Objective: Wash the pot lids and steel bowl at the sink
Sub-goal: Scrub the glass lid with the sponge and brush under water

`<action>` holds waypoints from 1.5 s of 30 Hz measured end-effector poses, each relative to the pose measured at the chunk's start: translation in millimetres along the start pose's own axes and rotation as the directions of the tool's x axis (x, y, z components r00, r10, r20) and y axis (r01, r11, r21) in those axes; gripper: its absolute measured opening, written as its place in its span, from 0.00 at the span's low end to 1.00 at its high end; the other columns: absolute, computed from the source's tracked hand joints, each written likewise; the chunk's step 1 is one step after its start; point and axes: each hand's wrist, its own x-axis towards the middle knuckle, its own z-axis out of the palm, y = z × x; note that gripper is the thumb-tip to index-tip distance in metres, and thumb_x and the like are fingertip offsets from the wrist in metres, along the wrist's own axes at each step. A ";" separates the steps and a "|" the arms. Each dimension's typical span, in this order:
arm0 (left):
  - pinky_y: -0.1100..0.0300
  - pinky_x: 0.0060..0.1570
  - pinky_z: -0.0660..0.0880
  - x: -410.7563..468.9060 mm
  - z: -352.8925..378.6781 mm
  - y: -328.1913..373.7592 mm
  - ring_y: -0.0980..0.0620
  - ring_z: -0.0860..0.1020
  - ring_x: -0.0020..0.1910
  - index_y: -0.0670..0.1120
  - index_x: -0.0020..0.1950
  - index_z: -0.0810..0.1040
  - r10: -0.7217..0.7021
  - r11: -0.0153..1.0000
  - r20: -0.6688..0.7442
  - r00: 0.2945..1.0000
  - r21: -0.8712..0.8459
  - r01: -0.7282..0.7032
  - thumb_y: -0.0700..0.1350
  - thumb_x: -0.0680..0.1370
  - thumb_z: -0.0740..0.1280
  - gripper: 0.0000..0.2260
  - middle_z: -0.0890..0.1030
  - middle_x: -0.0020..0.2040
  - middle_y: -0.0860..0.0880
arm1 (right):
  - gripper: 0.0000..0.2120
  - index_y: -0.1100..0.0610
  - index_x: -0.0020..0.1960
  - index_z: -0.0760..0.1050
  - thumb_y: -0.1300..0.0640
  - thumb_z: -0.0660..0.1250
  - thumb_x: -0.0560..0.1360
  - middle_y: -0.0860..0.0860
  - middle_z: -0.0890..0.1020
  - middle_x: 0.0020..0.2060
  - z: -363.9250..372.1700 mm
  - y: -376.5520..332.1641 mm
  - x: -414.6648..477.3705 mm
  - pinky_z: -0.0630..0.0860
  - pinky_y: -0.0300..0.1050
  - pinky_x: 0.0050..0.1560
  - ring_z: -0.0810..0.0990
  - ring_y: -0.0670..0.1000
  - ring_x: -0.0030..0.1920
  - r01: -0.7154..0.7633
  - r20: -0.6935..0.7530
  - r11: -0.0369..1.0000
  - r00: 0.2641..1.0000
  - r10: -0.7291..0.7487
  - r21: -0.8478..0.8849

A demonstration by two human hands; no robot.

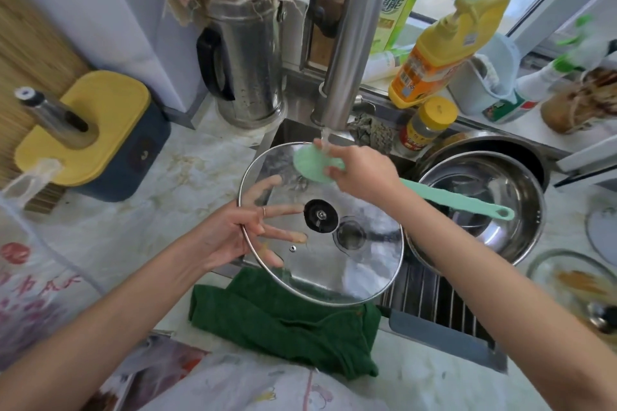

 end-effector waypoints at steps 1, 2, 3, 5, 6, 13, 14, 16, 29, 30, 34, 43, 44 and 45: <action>0.49 0.29 0.81 -0.5 0.7 0.1 0.29 0.77 0.58 0.59 0.74 0.62 -0.006 1.000 0.003 1.000 -0.008 0.006 0.27 0.64 0.56 0.42 0.77 0.65 0.40 | 0.24 0.36 0.74 0.60 0.49 0.59 0.80 0.48 0.73 0.34 -2.2 9.7 3.2 0.65 0.41 0.27 0.75 0.53 0.35 -0.057 -0.027 0.998 0.998 0.058 0.007; 0.48 0.29 0.81 -0.2 0.8 0.2 0.29 0.77 0.57 0.59 0.74 0.61 -0.007 1.000 -0.001 1.000 -0.008 0.007 0.27 0.64 0.57 0.43 0.77 0.65 0.40 | 0.25 0.36 0.74 0.59 0.49 0.59 0.80 0.49 0.73 0.34 -3.7 15.4 4.3 0.63 0.42 0.26 0.74 0.52 0.34 -0.089 -0.049 0.996 0.995 0.089 0.004; 0.46 0.31 0.81 0.2 1.8 -0.1 0.29 0.78 0.57 0.59 0.74 0.61 -0.007 1.000 -0.008 1.000 0.006 0.007 0.28 0.63 0.57 0.43 0.78 0.64 0.40 | 0.25 0.35 0.74 0.58 0.48 0.59 0.80 0.49 0.74 0.35 -5.1 13.7 1.2 0.64 0.42 0.26 0.73 0.51 0.34 -0.076 -0.049 0.997 0.996 0.076 0.004; 0.45 0.31 0.81 1.0 1.2 -0.6 0.30 0.78 0.56 0.60 0.75 0.59 -0.004 0.999 -0.022 1.000 0.044 0.005 0.28 0.64 0.56 0.43 0.79 0.64 0.42 | 0.25 0.34 0.73 0.58 0.48 0.60 0.80 0.48 0.75 0.35 0.8 -4.1 -12.3 0.68 0.41 0.29 0.71 0.47 0.31 0.068 -0.015 0.997 0.998 -0.068 0.028; 0.46 0.31 0.81 1.8 -0.1 0.6 0.30 0.78 0.57 0.60 0.75 0.58 0.001 0.998 -0.024 1.000 0.058 0.000 0.26 0.66 0.54 0.43 0.79 0.64 0.42 | 0.25 0.34 0.73 0.57 0.48 0.60 0.80 0.46 0.74 0.32 3.8 -12.3 -19.1 0.69 0.41 0.30 0.69 0.46 0.29 0.130 -0.001 0.991 0.992 -0.130 0.034; 0.45 0.32 0.82 7.8 6.9 10.7 0.29 0.78 0.56 0.59 0.70 0.64 0.031 0.995 -0.004 1.000 0.098 -0.030 0.24 0.70 0.48 0.38 0.78 0.65 0.42 | 0.26 0.33 0.74 0.56 0.49 0.60 0.80 0.47 0.74 0.32 -5.5 -11.7 -19.2 0.70 0.42 0.28 0.73 0.49 0.29 0.127 -0.047 0.991 0.991 -0.126 0.034; 0.46 0.32 0.82 9.5 7.6 12.4 0.29 0.78 0.56 0.58 0.68 0.67 0.037 0.993 -0.003 0.999 0.115 -0.037 0.24 0.70 0.48 0.37 0.77 0.65 0.42 | 0.26 0.33 0.73 0.56 0.48 0.60 0.79 0.48 0.76 0.35 -5.4 -13.9 -21.0 0.73 0.44 0.29 0.75 0.50 0.31 0.150 -0.053 0.988 0.988 -0.148 0.039; 0.46 0.32 0.82 11.9 7.5 13.9 0.29 0.78 0.57 0.56 0.69 0.66 0.032 0.994 0.013 0.999 0.107 -0.033 0.27 0.67 0.53 0.36 0.77 0.66 0.41 | 0.25 0.33 0.73 0.57 0.48 0.60 0.79 0.51 0.78 0.37 -9.4 -7.8 -16.5 0.72 0.44 0.30 0.80 0.54 0.36 0.093 -0.111 0.995 0.990 -0.089 0.028; 0.47 0.30 0.81 14.4 5.6 11.4 0.29 0.78 0.56 0.59 0.74 0.61 0.044 0.994 0.016 0.999 0.097 -0.046 0.25 0.68 0.52 0.41 0.77 0.65 0.40 | 0.26 0.35 0.75 0.55 0.49 0.58 0.80 0.46 0.70 0.27 -7.3 -7.9 -29.9 0.66 0.40 0.25 0.69 0.47 0.25 0.095 -0.104 0.995 0.990 -0.098 -0.034; 0.47 0.30 0.81 14.7 6.1 11.3 0.29 0.78 0.56 0.58 0.74 0.62 0.042 0.996 0.013 0.999 0.080 -0.043 0.26 0.66 0.53 0.41 0.77 0.65 0.40 | 0.26 0.35 0.75 0.55 0.48 0.58 0.80 0.46 0.69 0.27 -9.4 -5.5 -27.2 0.67 0.41 0.26 0.69 0.47 0.26 0.058 -0.118 0.998 0.991 -0.061 -0.026; 0.47 0.30 0.81 15.7 5.8 9.2 0.28 0.77 0.56 0.58 0.74 0.61 0.052 0.994 0.015 0.999 0.096 -0.053 0.29 0.64 0.54 0.42 0.78 0.64 0.41 | 0.26 0.34 0.74 0.54 0.49 0.58 0.80 0.46 0.69 0.27 -6.6 -15.2 -34.0 0.69 0.42 0.29 0.70 0.48 0.27 0.138 -0.069 0.990 0.988 -0.138 -0.008; 0.46 0.31 0.81 16.4 6.4 8.2 0.29 0.78 0.56 0.58 0.74 0.61 0.047 0.992 -0.004 0.999 0.119 -0.046 0.27 0.66 0.53 0.41 0.75 0.66 0.39 | 0.26 0.35 0.75 0.53 0.49 0.57 0.80 0.46 0.66 0.28 -10.4 -10.2 -37.7 0.67 0.43 0.30 0.73 0.51 0.31 0.040 -0.103 0.998 0.994 -0.045 -0.051; 0.46 0.30 0.81 16.8 6.6 7.7 0.29 0.78 0.55 0.59 0.74 0.61 0.049 0.993 -0.015 0.999 0.112 -0.047 0.27 0.67 0.53 0.41 0.76 0.65 0.39 | 0.26 0.36 0.75 0.53 0.49 0.57 0.80 0.47 0.67 0.29 -10.5 -9.8 -37.3 0.66 0.44 0.30 0.74 0.52 0.33 0.014 -0.107 0.999 0.994 -0.018 -0.036; 0.47 0.30 0.81 16.4 6.7 7.7 0.29 0.79 0.55 0.58 0.74 0.61 0.053 0.992 -0.021 0.998 0.117 -0.050 0.26 0.68 0.52 0.41 0.77 0.64 0.39 | 0.26 0.36 0.75 0.53 0.49 0.57 0.80 0.47 0.68 0.30 -9.2 -13.2 -39.2 0.66 0.44 0.31 0.72 0.52 0.32 0.024 -0.094 1.000 0.995 -0.026 -0.019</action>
